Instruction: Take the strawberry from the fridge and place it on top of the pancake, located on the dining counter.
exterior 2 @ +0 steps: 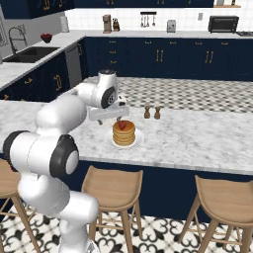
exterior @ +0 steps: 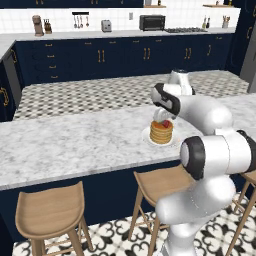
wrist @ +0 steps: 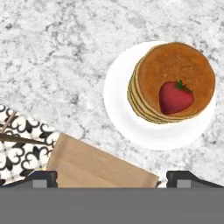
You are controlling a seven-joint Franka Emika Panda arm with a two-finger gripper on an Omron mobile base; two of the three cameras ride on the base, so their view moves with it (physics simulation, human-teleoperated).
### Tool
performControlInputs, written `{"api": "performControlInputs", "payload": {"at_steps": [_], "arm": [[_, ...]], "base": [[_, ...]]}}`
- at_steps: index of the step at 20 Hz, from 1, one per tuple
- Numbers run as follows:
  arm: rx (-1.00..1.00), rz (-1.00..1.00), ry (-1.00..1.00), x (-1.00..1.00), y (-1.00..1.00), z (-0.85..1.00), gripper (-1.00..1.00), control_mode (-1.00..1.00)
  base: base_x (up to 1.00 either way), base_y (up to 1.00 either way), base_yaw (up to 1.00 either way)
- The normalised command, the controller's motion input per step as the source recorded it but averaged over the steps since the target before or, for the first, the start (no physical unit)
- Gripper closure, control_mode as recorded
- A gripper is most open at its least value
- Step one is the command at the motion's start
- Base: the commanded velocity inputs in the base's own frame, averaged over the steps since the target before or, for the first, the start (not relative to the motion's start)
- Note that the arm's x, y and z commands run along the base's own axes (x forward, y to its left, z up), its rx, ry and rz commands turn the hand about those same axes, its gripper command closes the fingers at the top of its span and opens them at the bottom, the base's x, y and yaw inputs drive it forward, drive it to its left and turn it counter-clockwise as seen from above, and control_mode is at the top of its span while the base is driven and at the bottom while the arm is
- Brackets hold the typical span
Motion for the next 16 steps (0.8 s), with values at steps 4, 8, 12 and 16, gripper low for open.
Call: {"api": "performControlInputs", "payload": {"at_steps": [4,8,12,16], "arm": [[0.14,-0.23,0.09,-1.0,0.96,0.12,-1.0,-1.0],[-0.08,-0.19,0.0,-0.99,1.0,0.01,-1.0,-1.0],[-0.13,-0.18,0.0,-1.0,1.0,-0.04,-1.0,-1.0],[-0.1,-0.11,0.02,-0.88,0.63,-0.18,-1.0,-1.0]], "base": [[0.0,0.0,0.0],[0.0,0.0,0.0],[0.0,0.0,0.0],[0.0,0.0,0.0]]}}
